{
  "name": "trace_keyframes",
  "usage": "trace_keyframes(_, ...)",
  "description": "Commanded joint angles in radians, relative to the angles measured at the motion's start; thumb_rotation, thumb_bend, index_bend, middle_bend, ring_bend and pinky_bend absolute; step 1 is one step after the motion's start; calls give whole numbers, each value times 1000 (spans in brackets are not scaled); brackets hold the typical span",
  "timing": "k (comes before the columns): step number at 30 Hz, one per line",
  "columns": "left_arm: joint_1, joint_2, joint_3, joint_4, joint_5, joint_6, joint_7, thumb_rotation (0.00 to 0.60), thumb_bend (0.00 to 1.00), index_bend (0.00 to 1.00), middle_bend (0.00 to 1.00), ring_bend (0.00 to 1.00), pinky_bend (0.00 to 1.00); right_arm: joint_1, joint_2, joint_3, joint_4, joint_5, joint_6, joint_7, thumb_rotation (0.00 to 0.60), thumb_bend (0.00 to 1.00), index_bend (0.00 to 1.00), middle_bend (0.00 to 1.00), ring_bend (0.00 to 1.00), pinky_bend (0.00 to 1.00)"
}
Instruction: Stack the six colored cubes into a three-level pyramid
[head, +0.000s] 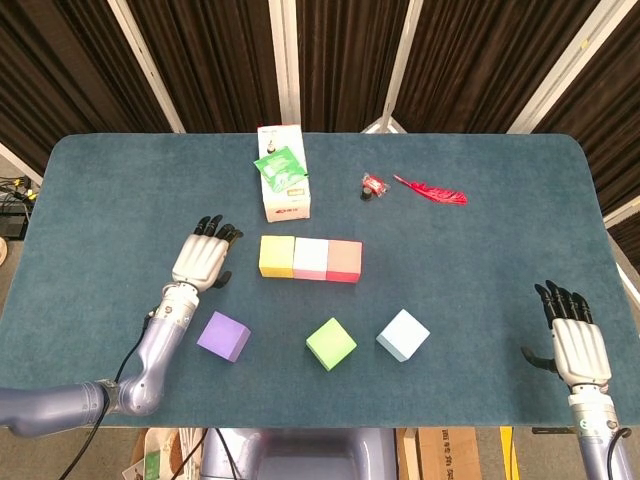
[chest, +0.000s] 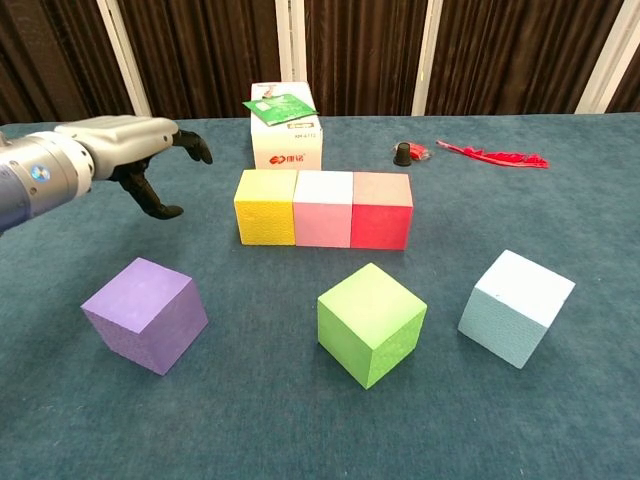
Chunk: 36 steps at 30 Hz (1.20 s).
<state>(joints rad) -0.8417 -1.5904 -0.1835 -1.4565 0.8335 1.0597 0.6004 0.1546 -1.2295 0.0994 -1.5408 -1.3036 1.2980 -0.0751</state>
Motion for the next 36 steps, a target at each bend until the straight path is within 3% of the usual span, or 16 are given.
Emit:
trace_keyframes(1,0,-15,3,10,1,-2,-1,600,402,217,188,0,0,0,1,0,1,-1,-1,4,600,235,0,0,0,0)
trace_keyframes(20,-27,-129,0,74,-35,-28,49,600,402,168,188,0,0,-2,11,3,2,-2,0,27,600,235,0,0,0,0)
trace_keyframes(29,-27,-138,0,79,-28,-27,53,600,402,158,188,0,0,-2,13,2,1,-3,1,29,600,235,0,0,0,0)
trace_keyframes(36,-11,-97,-7,39,-12,13,63,600,402,242,187,0,0,-2,12,0,1,-8,2,31,600,235,0,0,0,0)
